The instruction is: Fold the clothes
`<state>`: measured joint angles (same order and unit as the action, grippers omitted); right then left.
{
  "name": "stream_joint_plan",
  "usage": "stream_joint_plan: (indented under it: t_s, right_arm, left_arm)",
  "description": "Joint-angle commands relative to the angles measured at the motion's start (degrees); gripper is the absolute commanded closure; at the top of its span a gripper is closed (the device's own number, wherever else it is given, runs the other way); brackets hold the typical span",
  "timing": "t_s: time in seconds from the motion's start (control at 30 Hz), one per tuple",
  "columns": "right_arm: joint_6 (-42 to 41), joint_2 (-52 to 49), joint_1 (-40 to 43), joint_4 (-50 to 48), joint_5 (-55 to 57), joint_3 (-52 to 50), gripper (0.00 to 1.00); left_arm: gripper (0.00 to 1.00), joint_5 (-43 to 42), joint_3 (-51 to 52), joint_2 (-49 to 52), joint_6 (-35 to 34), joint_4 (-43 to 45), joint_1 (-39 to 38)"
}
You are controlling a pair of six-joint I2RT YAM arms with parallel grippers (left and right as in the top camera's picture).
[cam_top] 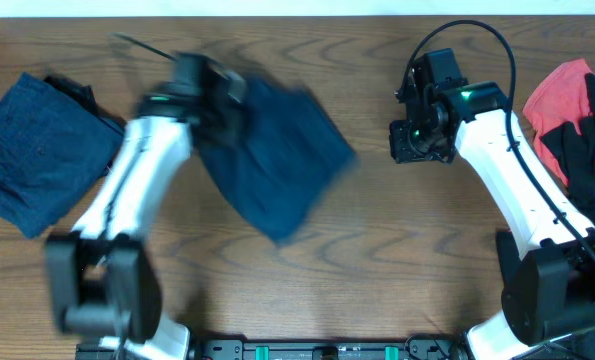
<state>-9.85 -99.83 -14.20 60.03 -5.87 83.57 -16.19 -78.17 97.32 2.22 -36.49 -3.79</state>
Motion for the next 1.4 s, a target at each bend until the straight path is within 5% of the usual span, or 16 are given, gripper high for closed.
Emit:
stream_joint_plan:
  t_s: [0.0, 0.2, 0.5, 0.63, 0.73, 0.77, 0.8, 1.1, 1.37]
  right_arm:
    - [0.04, 0.52, 1.29, 0.33, 1.38, 0.74, 0.65]
    - [0.04, 0.52, 1.40, 0.90, 1.38, 0.74, 0.66]
    - [0.02, 0.52, 1.40, 1.16, 1.36, 0.74, 0.65]
    - [0.04, 0.52, 1.40, 1.73, 1.38, 0.74, 0.65]
    - [0.04, 0.52, 1.40, 1.68, 1.38, 0.74, 0.65]
    - [0.04, 0.52, 1.40, 1.70, 1.38, 0.74, 0.65]
    - [0.02, 0.52, 1.40, 1.75, 1.38, 0.74, 0.65]
    - [0.04, 0.50, 1.44, 1.99, 1.40, 0.74, 0.64]
    - [0.04, 0.50, 1.44, 1.64, 1.38, 0.74, 0.64]
  left_arm:
    - [0.94, 8.44, -2.38, -6.67, -7.34, 4.15, 8.09]
    - [0.94, 10.51, -2.38, -7.93, -9.07, 12.96, 24.20]
    - [0.93, 10.47, -2.10, 2.25, -14.49, 11.06, 40.87]
    - [0.84, 10.40, -2.08, 5.62, -16.31, 10.97, 45.46]
    - [0.50, 10.45, -2.03, 6.36, -16.33, 10.84, 47.91]
    - [0.14, 10.45, -2.03, 6.36, -16.85, 10.88, 48.65]
    - [0.02, 10.45, -2.03, 6.29, -17.97, 11.13, 49.27]
    - [0.02, 0.04, -2.05, 2.75, -21.38, 14.51, 50.71]
    - [0.02, -1.29, -2.05, 0.04, -18.01, 14.05, 40.02]
